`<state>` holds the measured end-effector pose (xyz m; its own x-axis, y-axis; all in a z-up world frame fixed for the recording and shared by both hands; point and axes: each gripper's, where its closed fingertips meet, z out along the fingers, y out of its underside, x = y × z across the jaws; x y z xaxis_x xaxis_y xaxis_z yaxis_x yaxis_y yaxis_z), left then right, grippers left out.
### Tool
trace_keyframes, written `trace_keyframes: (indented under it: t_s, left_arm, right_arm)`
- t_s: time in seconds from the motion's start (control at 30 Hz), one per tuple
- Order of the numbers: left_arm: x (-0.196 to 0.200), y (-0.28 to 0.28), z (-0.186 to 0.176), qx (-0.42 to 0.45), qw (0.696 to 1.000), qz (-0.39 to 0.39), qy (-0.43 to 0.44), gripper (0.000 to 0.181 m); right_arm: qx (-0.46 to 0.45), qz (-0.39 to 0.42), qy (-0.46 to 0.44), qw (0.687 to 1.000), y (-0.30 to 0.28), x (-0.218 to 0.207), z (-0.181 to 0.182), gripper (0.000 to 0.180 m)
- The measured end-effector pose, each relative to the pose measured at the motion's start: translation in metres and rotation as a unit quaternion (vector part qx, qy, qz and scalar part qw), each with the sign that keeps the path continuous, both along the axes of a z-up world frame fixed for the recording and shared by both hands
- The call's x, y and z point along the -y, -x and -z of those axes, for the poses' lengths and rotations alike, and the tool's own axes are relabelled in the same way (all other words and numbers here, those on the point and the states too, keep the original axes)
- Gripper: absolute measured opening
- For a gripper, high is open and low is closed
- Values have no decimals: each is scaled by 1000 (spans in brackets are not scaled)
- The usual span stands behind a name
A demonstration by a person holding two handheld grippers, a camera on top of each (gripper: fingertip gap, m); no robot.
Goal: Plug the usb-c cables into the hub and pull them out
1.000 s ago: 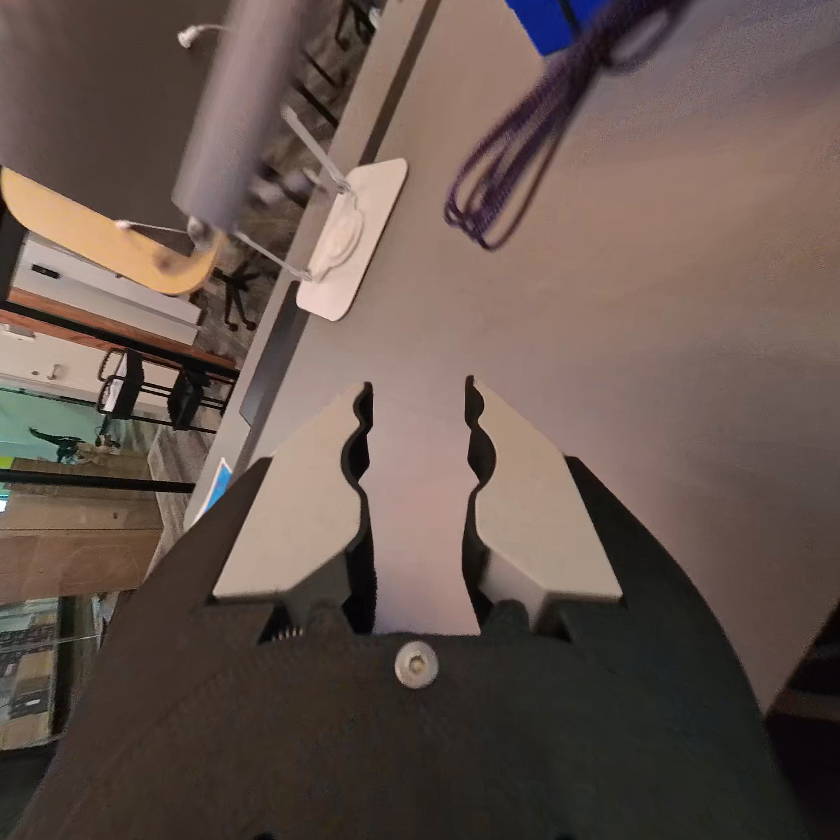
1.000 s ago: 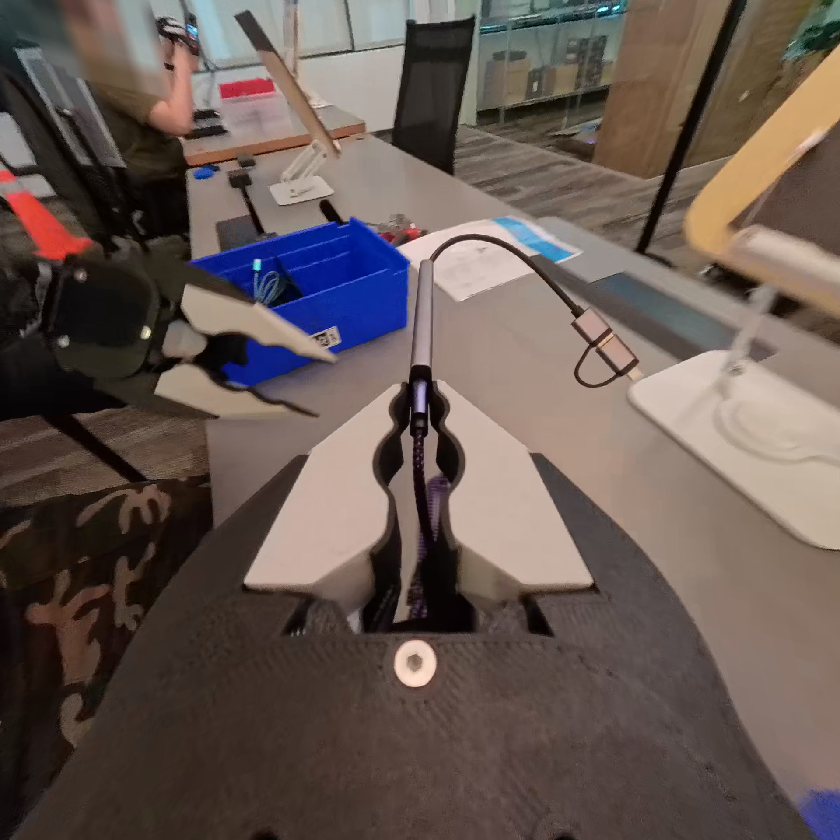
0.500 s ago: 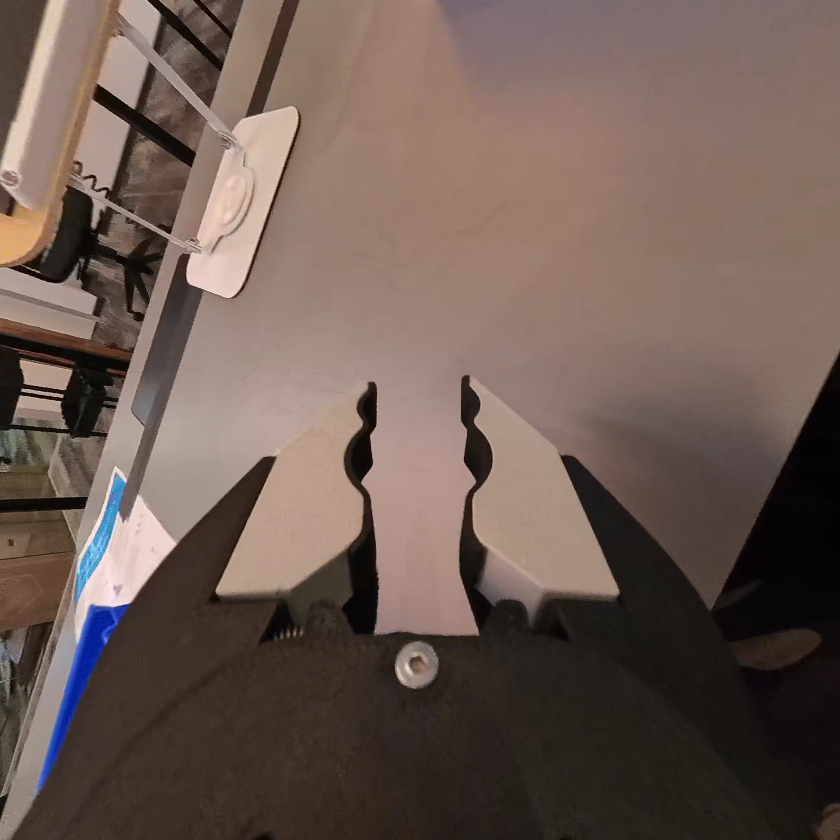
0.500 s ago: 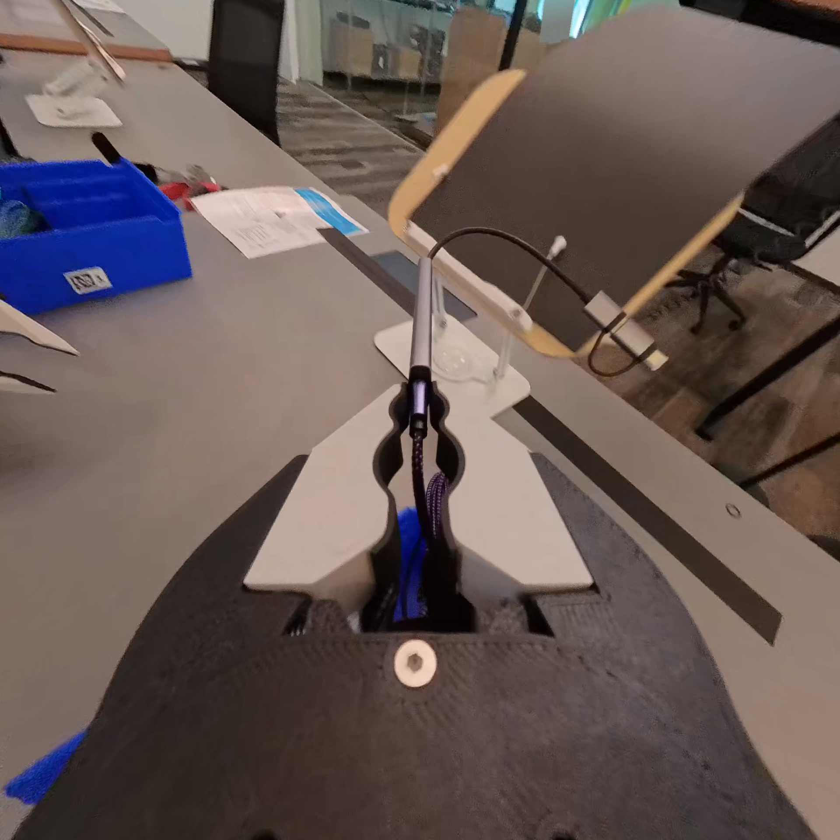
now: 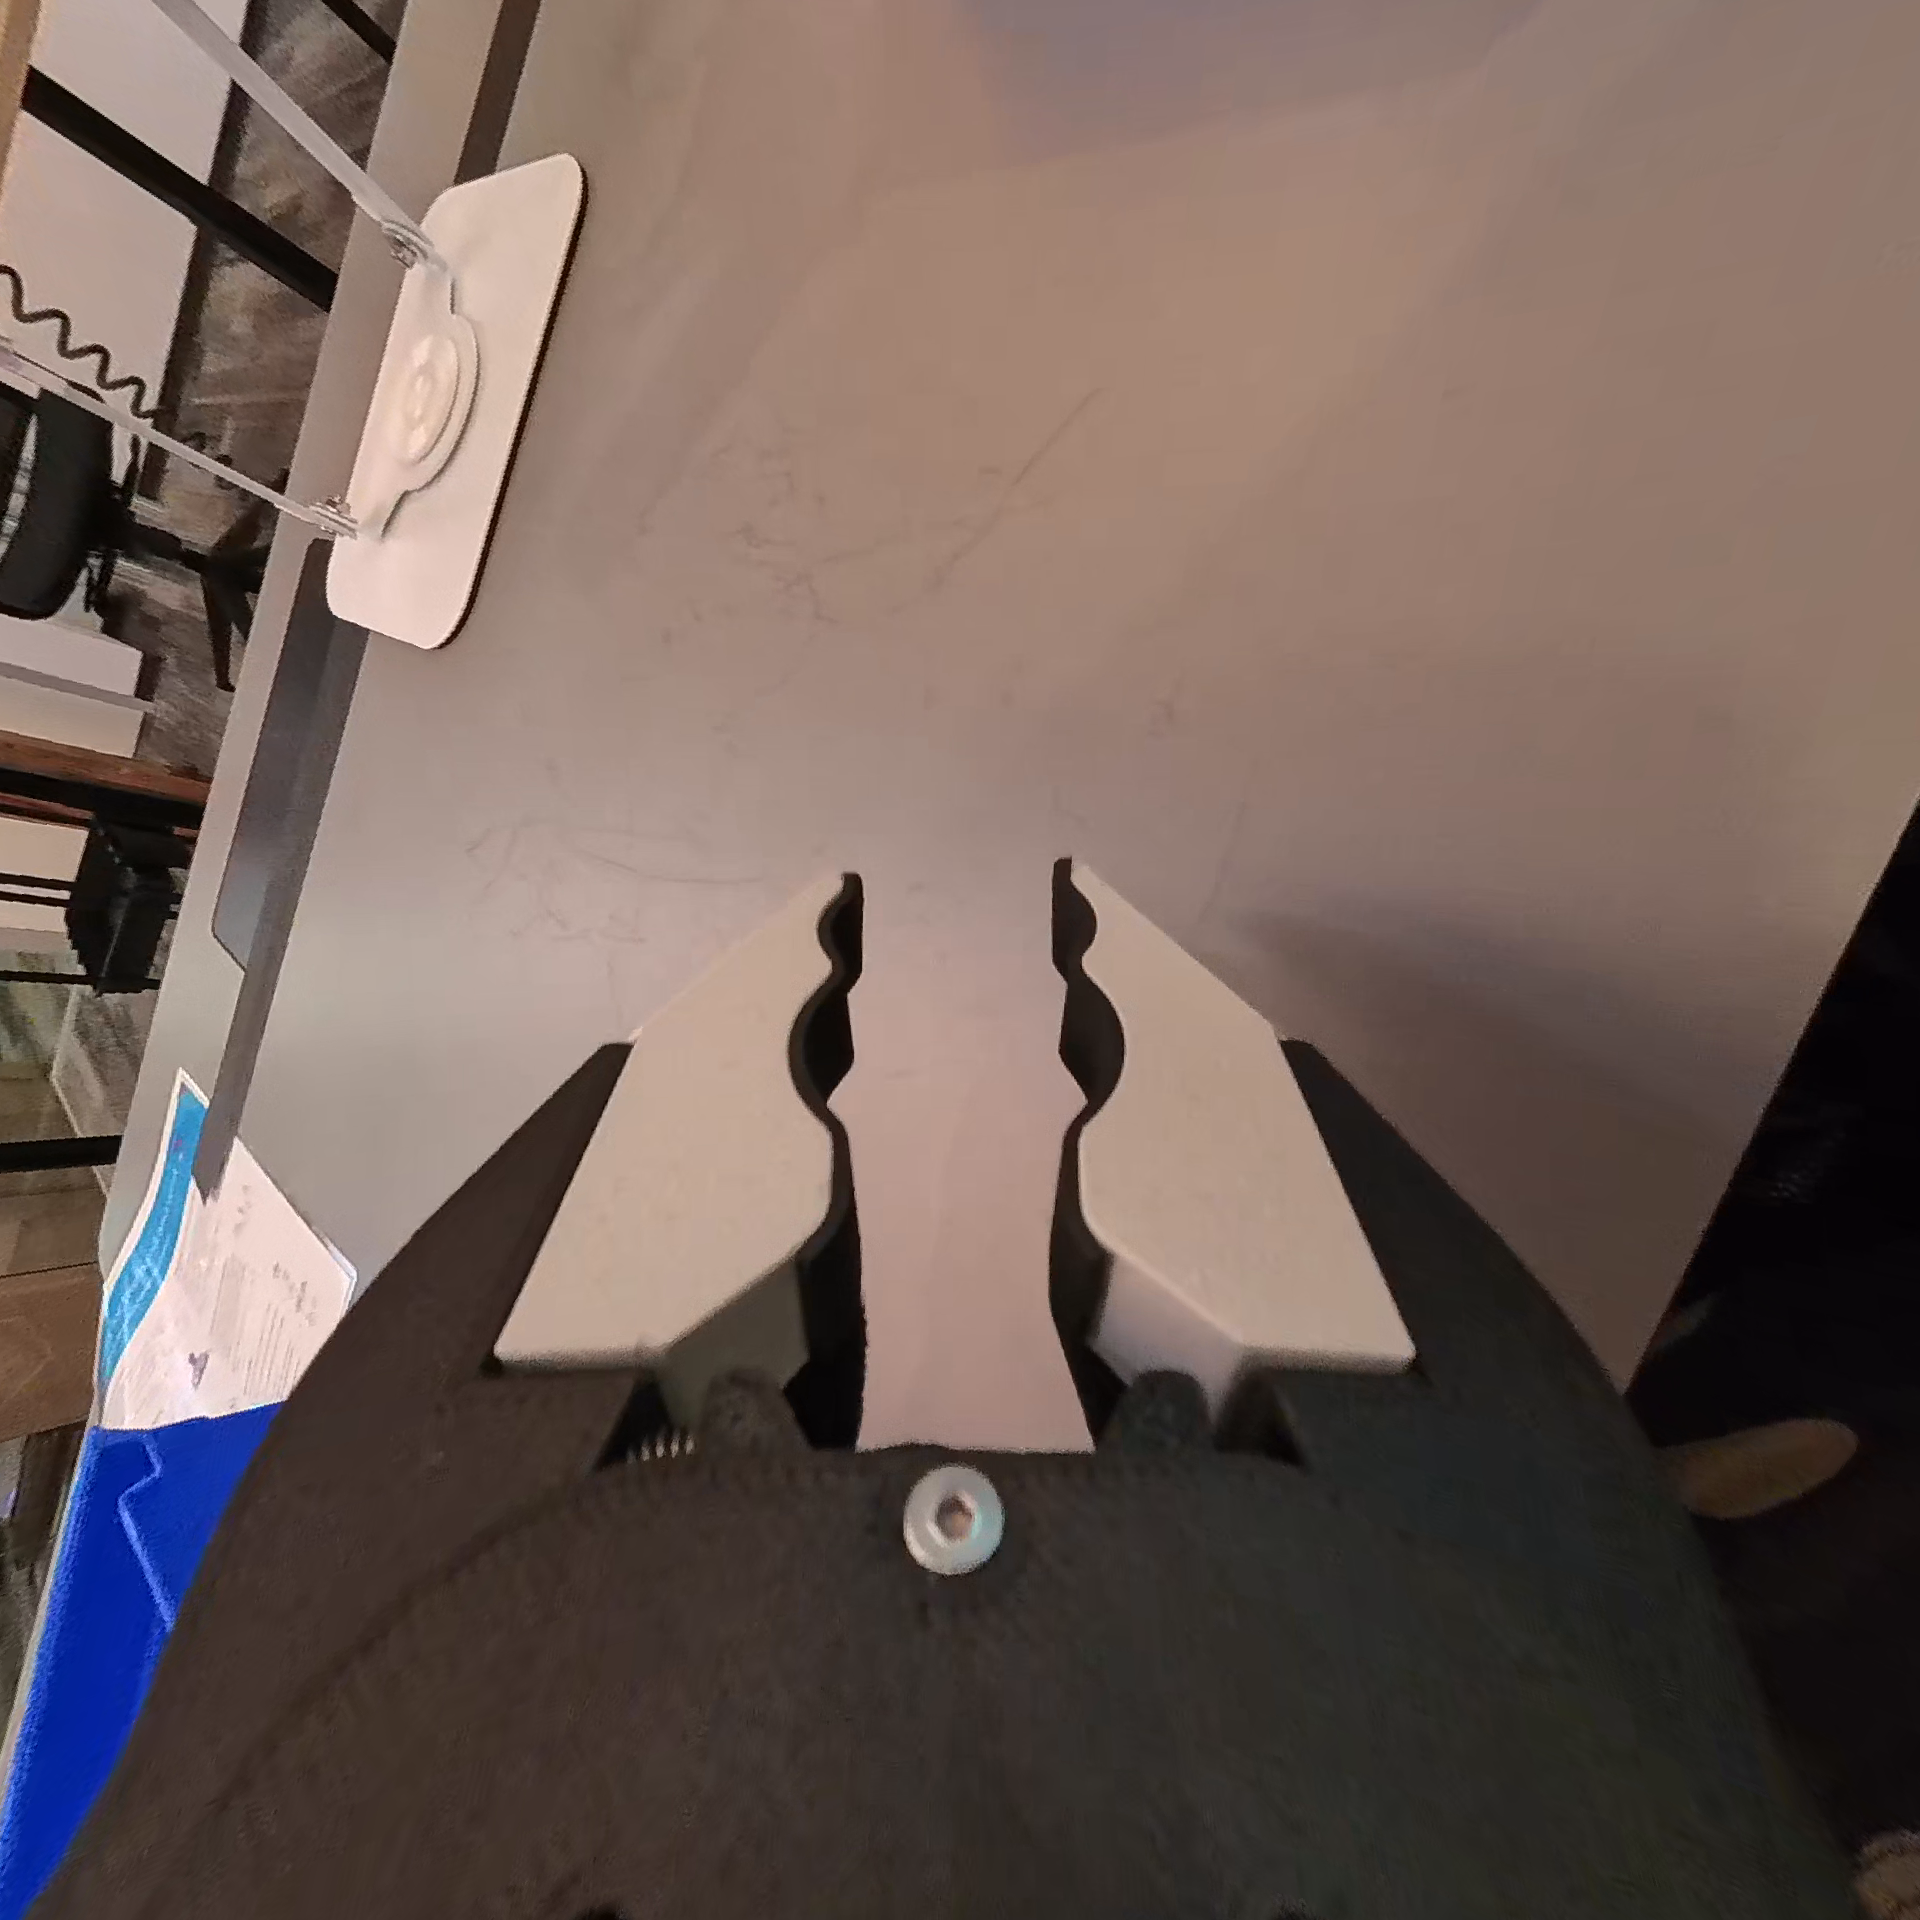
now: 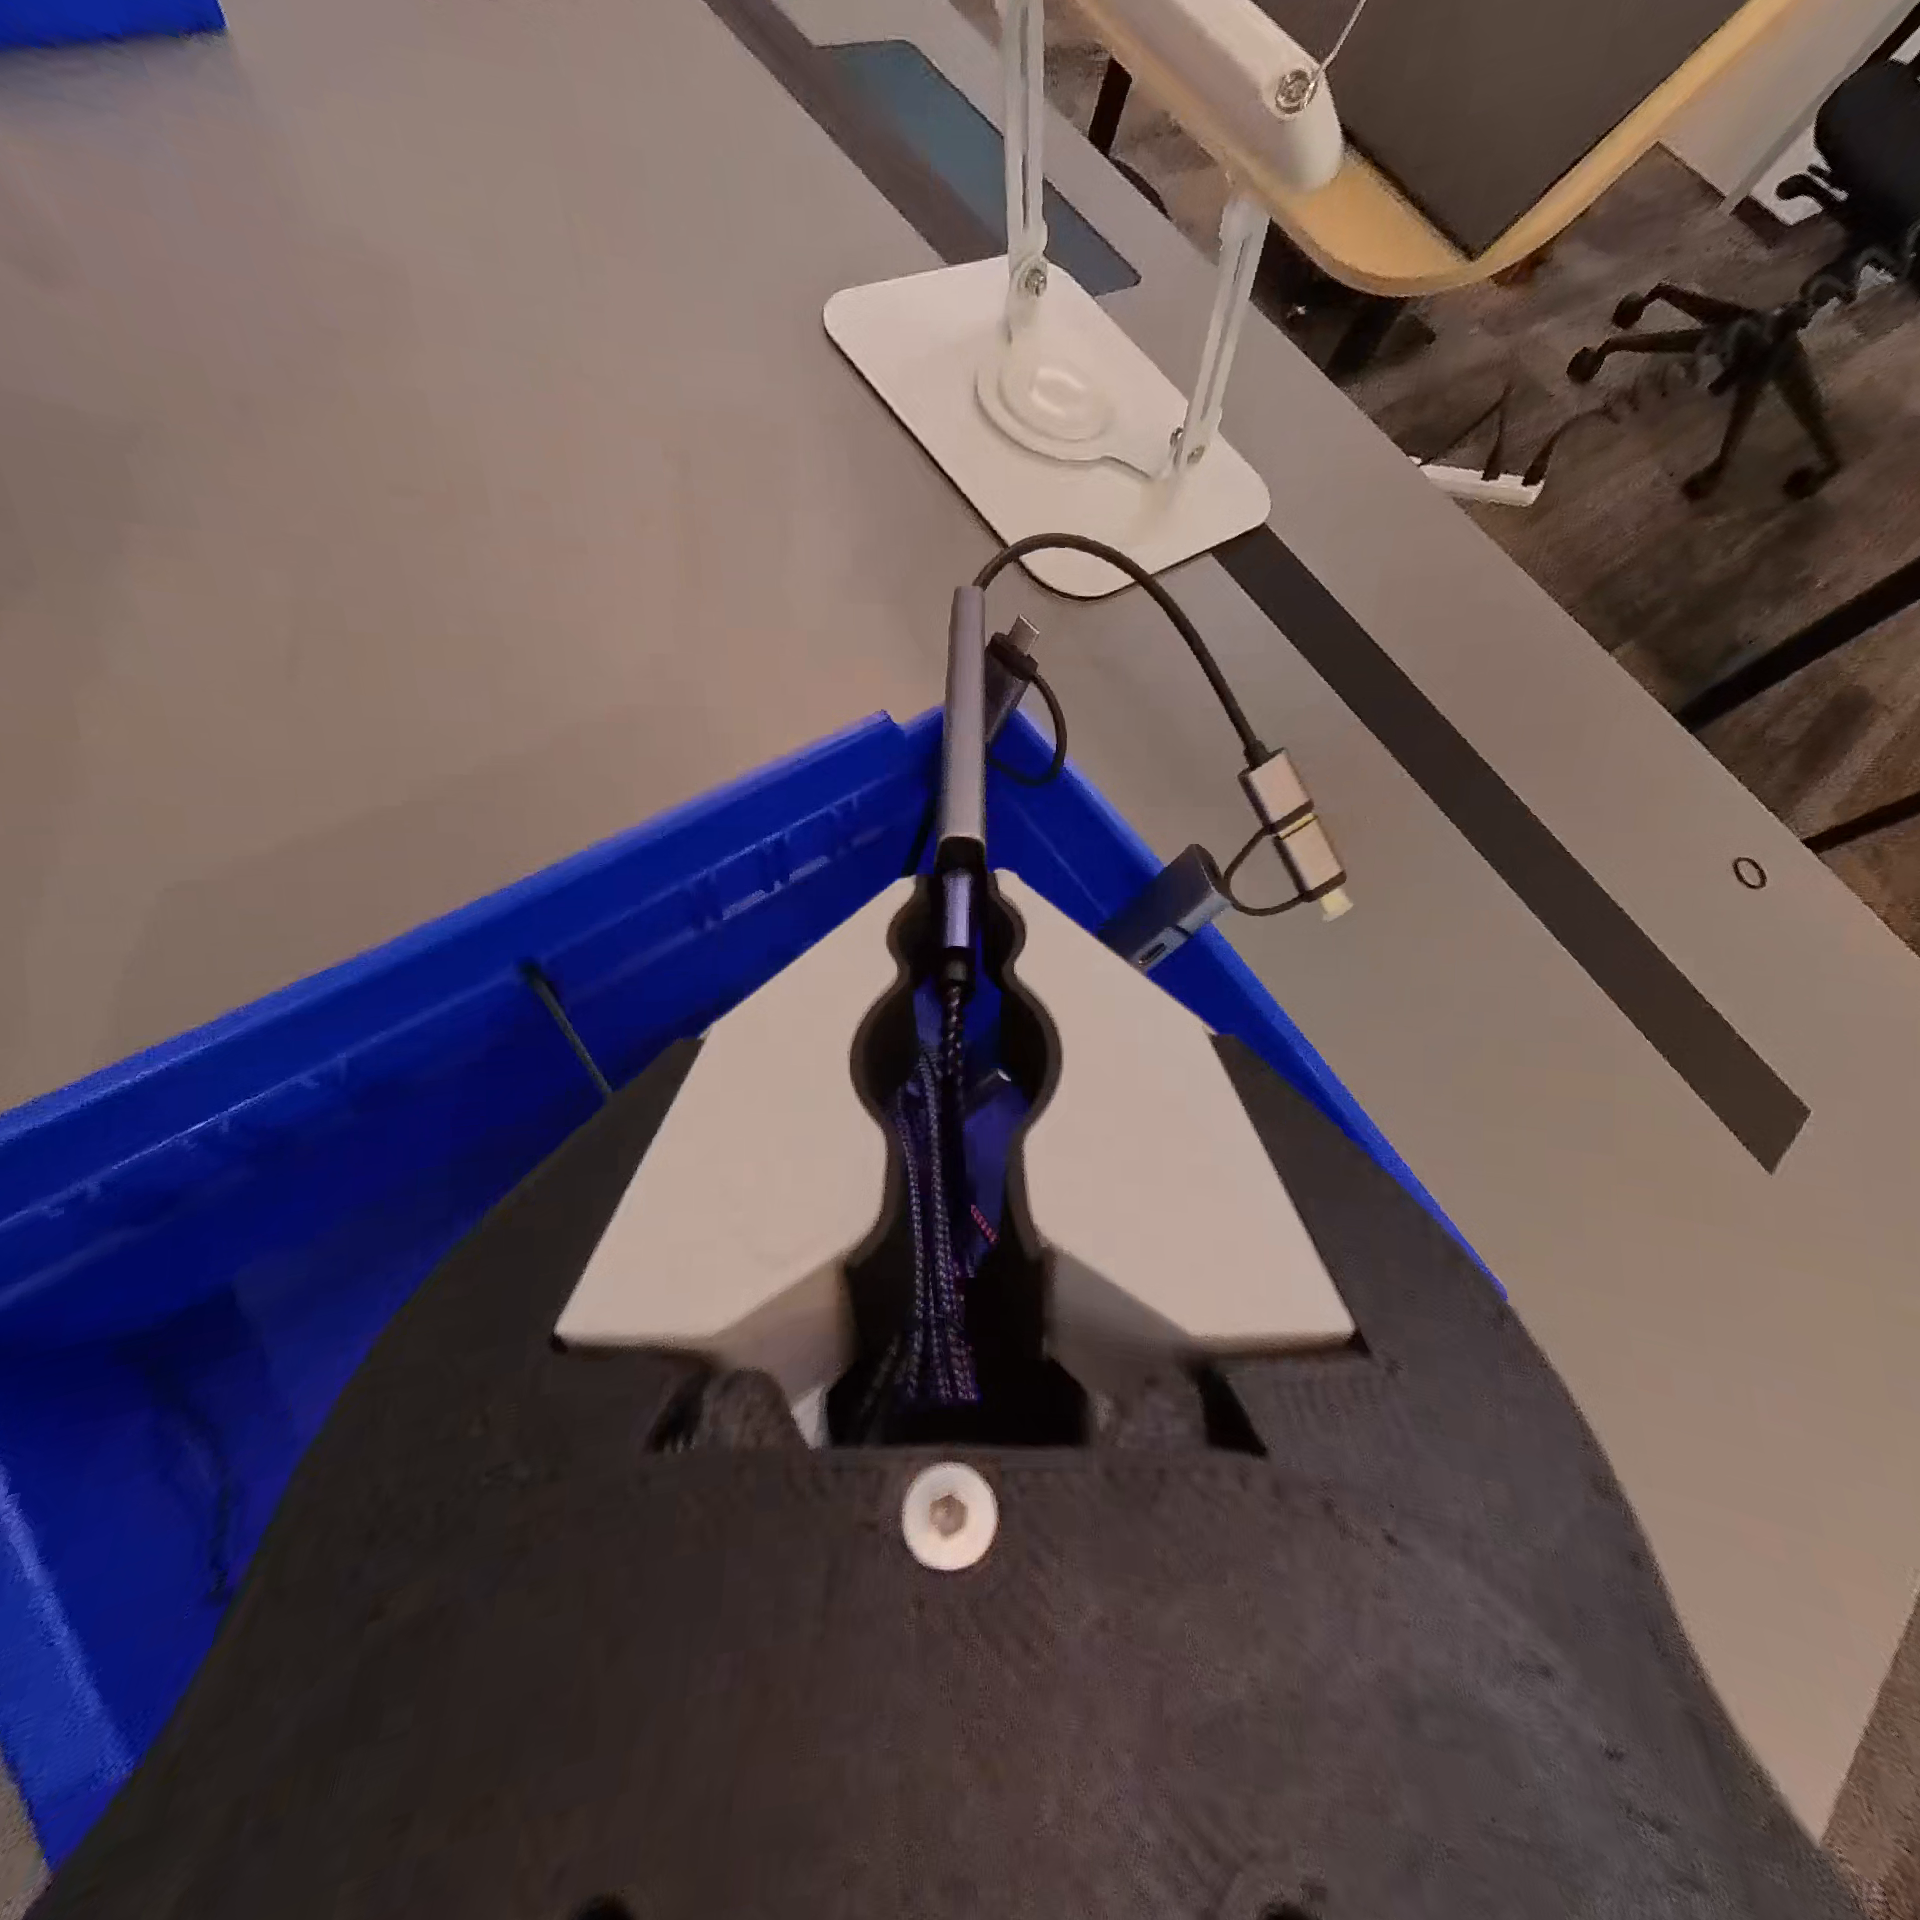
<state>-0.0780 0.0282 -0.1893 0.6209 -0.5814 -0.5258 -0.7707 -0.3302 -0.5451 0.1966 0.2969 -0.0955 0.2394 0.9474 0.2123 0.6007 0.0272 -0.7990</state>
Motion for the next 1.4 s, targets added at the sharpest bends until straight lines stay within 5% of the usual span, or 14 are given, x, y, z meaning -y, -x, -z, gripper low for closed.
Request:
trace_keyframes:
  t_s: [0.37, 0.6, 1.13, 1.4]
  left_arm:
    - [1, 0, 3, -3, 1000, 2, 3, 34]
    - [3, 1, 6, -7, 1000, 4, 6, 34]
    - [3, 0, 14, -11, 1000, 5, 15, 34]
    - [4, 0, 16, -16, 1000, 6, 19, 33]
  right_arm:
    - [-51, -56, -82, 994, 3, 5, -59, 5]
    - [-105, -80, -42, 990, 26, 7, -33, 5]
    - [55, 0, -1, 998, -27, 0, 35, 7]
    - [249, 22, -22, 968, -46, -15, 79, 7]
